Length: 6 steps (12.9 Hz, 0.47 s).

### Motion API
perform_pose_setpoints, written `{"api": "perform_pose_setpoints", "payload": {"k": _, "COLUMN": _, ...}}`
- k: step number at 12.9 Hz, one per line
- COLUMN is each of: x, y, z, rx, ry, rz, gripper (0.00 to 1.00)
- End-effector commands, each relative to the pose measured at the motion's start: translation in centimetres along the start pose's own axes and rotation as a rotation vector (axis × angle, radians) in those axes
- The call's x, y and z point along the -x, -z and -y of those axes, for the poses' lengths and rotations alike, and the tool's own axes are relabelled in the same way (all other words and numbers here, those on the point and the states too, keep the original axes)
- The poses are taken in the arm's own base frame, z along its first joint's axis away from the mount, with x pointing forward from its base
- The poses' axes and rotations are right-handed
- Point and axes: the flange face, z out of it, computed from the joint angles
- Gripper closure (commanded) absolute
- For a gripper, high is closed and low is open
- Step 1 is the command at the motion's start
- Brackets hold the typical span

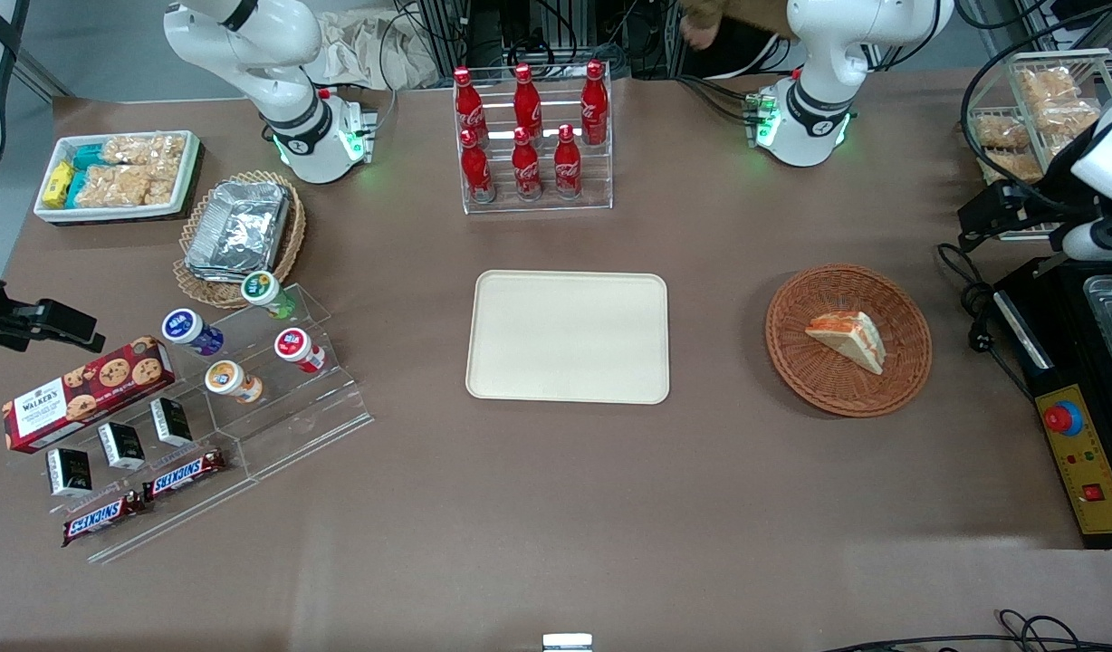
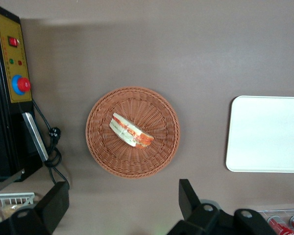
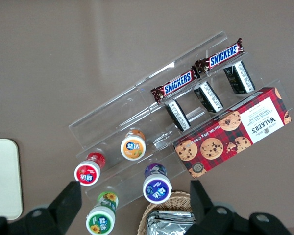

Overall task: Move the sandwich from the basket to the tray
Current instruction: 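Move the left gripper toward the wicker basket with the sandwich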

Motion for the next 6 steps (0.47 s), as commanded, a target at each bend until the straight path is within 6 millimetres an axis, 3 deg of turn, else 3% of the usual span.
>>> {"api": "perform_pose_setpoints", "payload": {"k": 1, "x": 0.0, "y": -2.3, "z": 0.2, "rx": 0.001, "ry": 0.232, "rz": 0.064, "gripper": 0.0}}
{"api": "perform_pose_setpoints", "payload": {"k": 2, "x": 0.3, "y": -4.3, "z": 0.3, "rx": -0.011, "ry": 0.353, "rz": 0.101, "gripper": 0.0}}
{"api": "perform_pose_setpoints", "payload": {"k": 5, "x": 1.5, "y": -8.9, "z": 0.8, "rx": -0.021, "ry": 0.447, "rz": 0.103, "gripper": 0.0}}
{"api": "perform_pose_setpoints", "payload": {"k": 6, "x": 2.3, "y": -10.9, "z": 1.9, "rx": -0.015, "ry": 0.514, "rz": 0.087, "gripper": 0.0}}
